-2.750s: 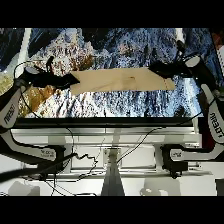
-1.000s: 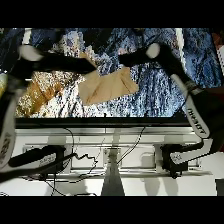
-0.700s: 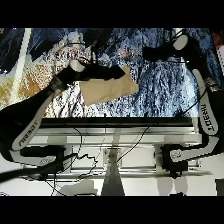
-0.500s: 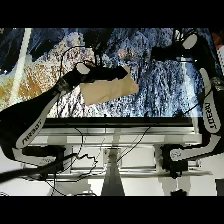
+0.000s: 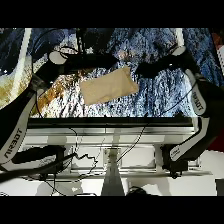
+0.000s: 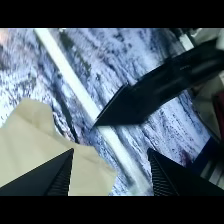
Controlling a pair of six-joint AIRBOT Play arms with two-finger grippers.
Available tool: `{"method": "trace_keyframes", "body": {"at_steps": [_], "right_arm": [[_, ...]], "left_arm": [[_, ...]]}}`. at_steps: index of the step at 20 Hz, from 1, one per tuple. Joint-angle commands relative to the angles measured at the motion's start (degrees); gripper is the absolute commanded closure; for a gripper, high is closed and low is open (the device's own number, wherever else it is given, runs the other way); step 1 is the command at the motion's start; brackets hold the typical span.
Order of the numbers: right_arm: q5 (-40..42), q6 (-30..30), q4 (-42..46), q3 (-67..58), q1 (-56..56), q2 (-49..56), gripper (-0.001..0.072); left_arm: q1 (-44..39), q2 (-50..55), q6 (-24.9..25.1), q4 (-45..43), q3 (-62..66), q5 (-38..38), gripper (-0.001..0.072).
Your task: Fold the clothes and pants, and hang the long-sleeved shirts on hangers.
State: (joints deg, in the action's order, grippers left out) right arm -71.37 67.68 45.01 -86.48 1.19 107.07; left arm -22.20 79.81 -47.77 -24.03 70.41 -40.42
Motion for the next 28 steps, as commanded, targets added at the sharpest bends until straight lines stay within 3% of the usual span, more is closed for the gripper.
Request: {"method": "trace_keyframes", "body": {"at_steps": [1,5,6,8,9,14,15,18,23,27,28], "right_arm": [[3.6,0.7,-2.1,0.0,7.2,3.3,0.0017],[7.6,0.8,3.8,0.0,15.1,3.5,0.0029],[7.7,0.7,5.2,-0.1,16.2,3.5,0.0097],[8.0,0.8,7.7,-0.1,17.2,3.4,0.0599],[7.9,0.8,7.7,-0.1,16.9,3.3,0.07],[8.0,3.8,12.2,-0.1,10.3,-5.0,0.0701],[8.0,5.2,14.6,-0.1,7.7,-8.2,0.0701],[8.0,12.1,23.5,-0.1,-1.6,-18.8,0.0701],[4.8,23.9,33.4,-0.1,-22.0,-34.8,0.0701],[-2.2,25.4,39.3,-0.1,-39.5,-41.9,0.0701],[-5.6,28.3,41.1,-0.1,-44.0,-42.9,0.0701]], "left_arm": [[0.7,-2.0,3.5,0.0,0.1,-1.1,0.0161],[0.7,-2.0,3.5,0.1,0.1,-1.7,0.0161],[0.7,-2.0,3.5,0.1,0.1,-2.3,0.0162],[0.8,-2.0,3.5,0.1,0.1,-4.3,0.0162],[0.9,-2.1,3.5,0.0,0.1,-5.6,0.0166],[0.9,-6.9,3.2,-14.9,0.1,-6.4,0.0178],[0.9,-9.0,3.2,-18.4,0.1,-6.4,0.0209],[0.9,-15.6,3.2,-26.6,0.1,-6.4,0.0589],[0.9,-23.3,3.2,-28.7,0.1,-6.4,0.0604],[0.9,-24.9,3.2,-28.6,0.0,-6.4,0.0603],[0.9,-24.9,3.2,-28.6,0.0,-6.4,0.0604]]}}
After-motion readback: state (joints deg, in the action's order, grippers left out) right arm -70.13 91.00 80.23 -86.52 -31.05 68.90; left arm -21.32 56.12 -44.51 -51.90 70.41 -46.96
